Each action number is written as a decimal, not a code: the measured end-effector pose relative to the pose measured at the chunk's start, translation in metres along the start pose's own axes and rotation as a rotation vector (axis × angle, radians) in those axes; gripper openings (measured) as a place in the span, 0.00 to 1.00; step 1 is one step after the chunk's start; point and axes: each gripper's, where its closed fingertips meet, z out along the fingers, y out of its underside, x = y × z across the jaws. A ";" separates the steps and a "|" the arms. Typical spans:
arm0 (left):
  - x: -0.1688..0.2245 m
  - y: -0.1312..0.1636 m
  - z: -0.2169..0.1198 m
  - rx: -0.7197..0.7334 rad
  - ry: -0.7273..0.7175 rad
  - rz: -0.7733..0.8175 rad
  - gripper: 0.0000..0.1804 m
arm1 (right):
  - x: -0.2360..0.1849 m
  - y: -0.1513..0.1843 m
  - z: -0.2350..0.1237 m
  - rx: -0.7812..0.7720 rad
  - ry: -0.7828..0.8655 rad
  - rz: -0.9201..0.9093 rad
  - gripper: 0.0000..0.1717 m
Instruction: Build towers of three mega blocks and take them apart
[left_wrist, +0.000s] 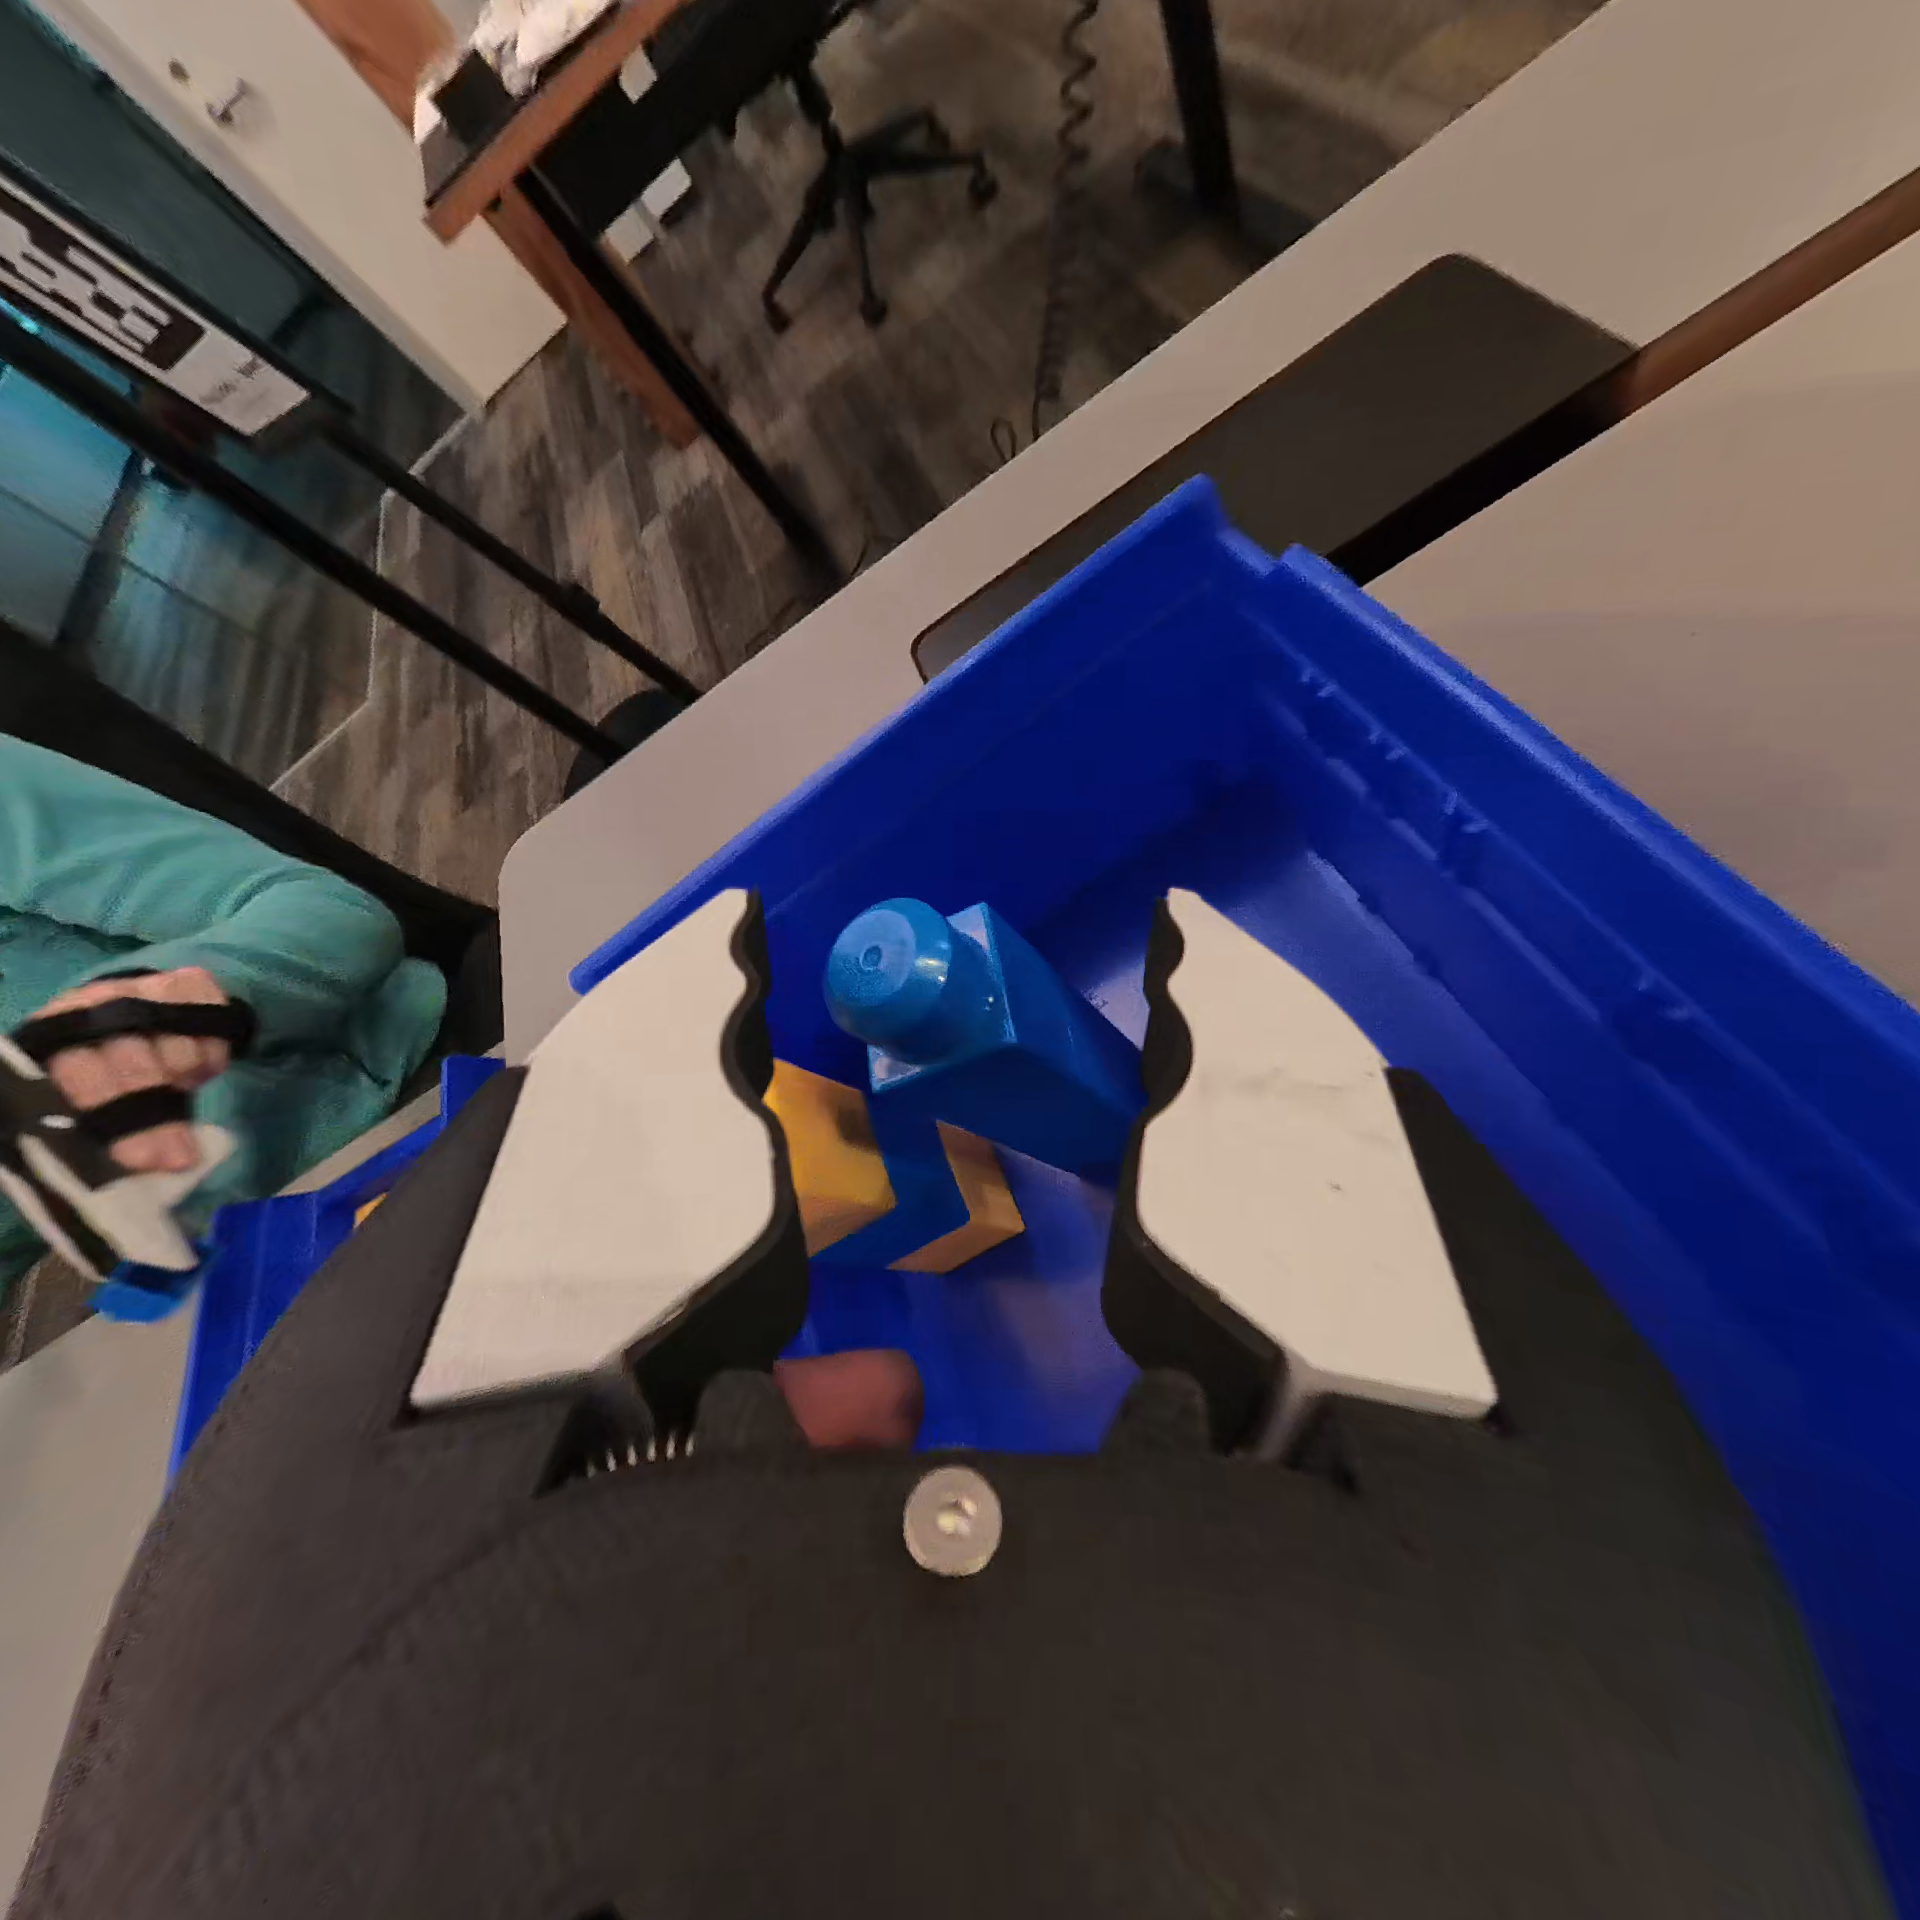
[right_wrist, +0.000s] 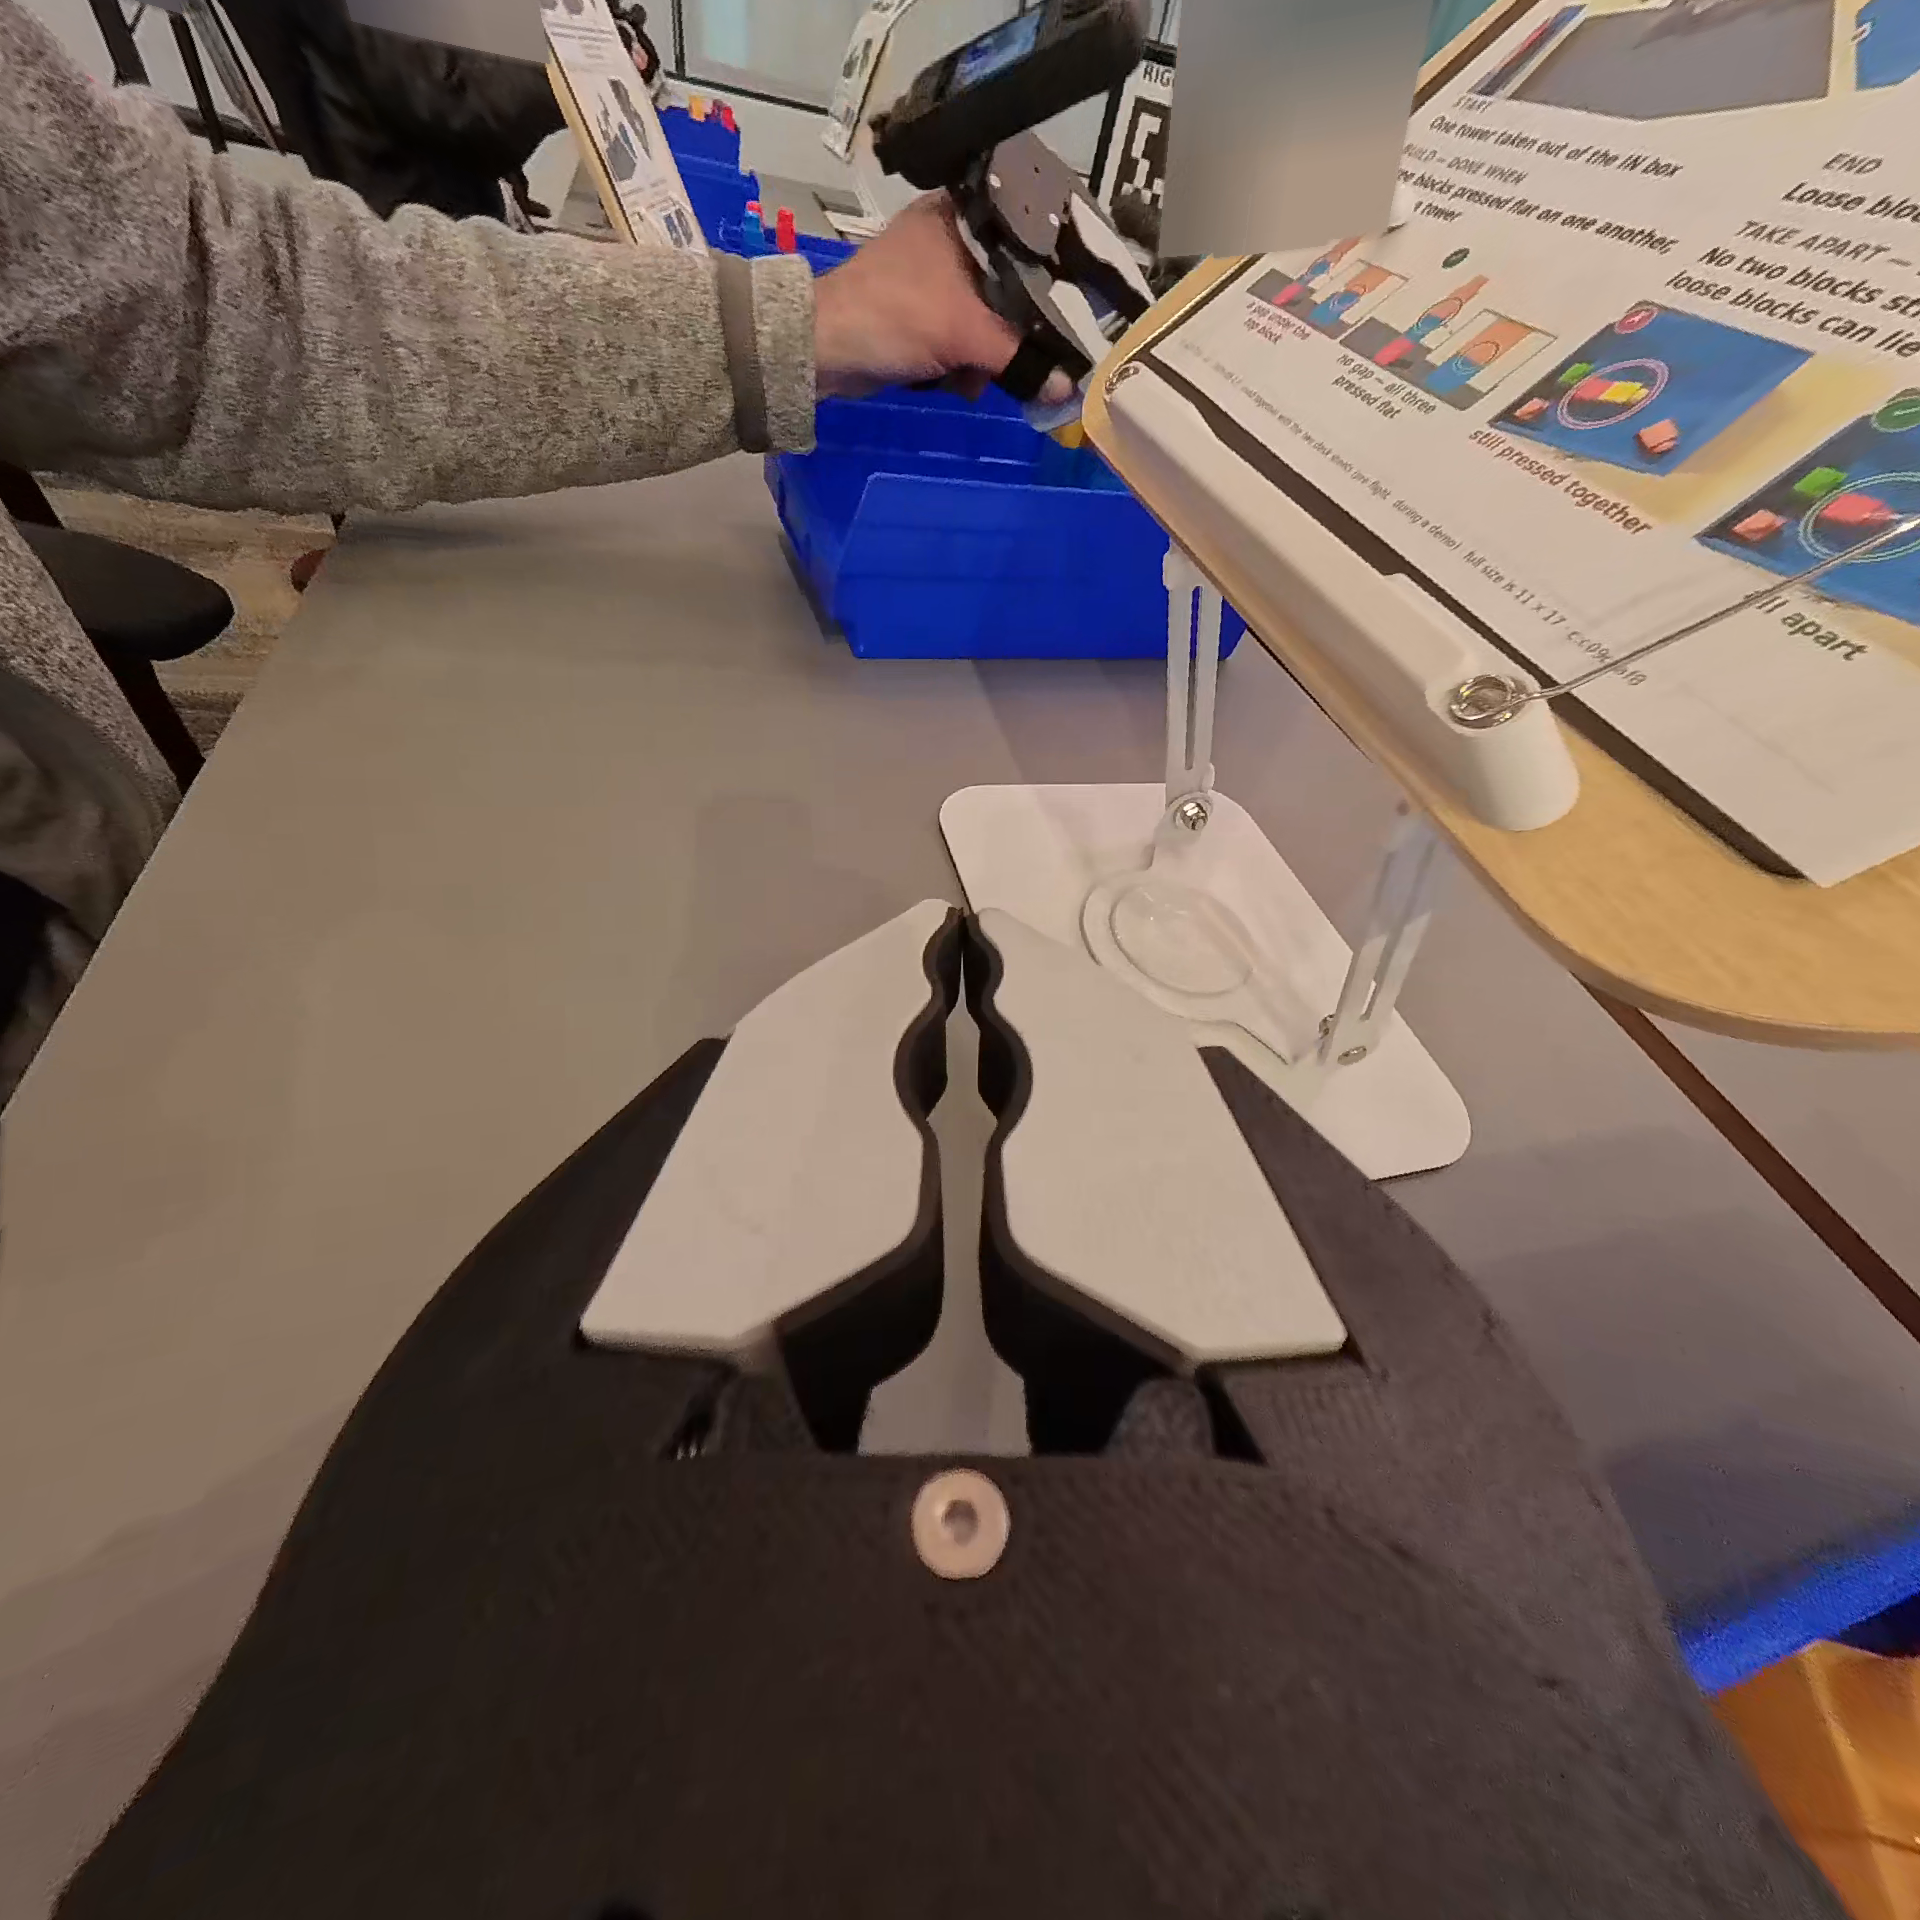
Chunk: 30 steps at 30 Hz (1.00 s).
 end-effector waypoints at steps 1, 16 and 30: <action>-0.001 0.001 0.003 -0.013 -0.001 -0.013 0.38 | 0.000 0.001 0.001 -0.002 -0.003 -0.001 0.00; 0.006 0.008 0.013 -0.061 0.065 -0.030 0.21 | -0.001 0.001 0.000 -0.001 -0.006 -0.009 0.00; 0.041 -0.071 -0.137 0.351 0.427 -0.034 0.21 | -0.010 -0.008 0.006 0.038 -0.038 0.004 0.03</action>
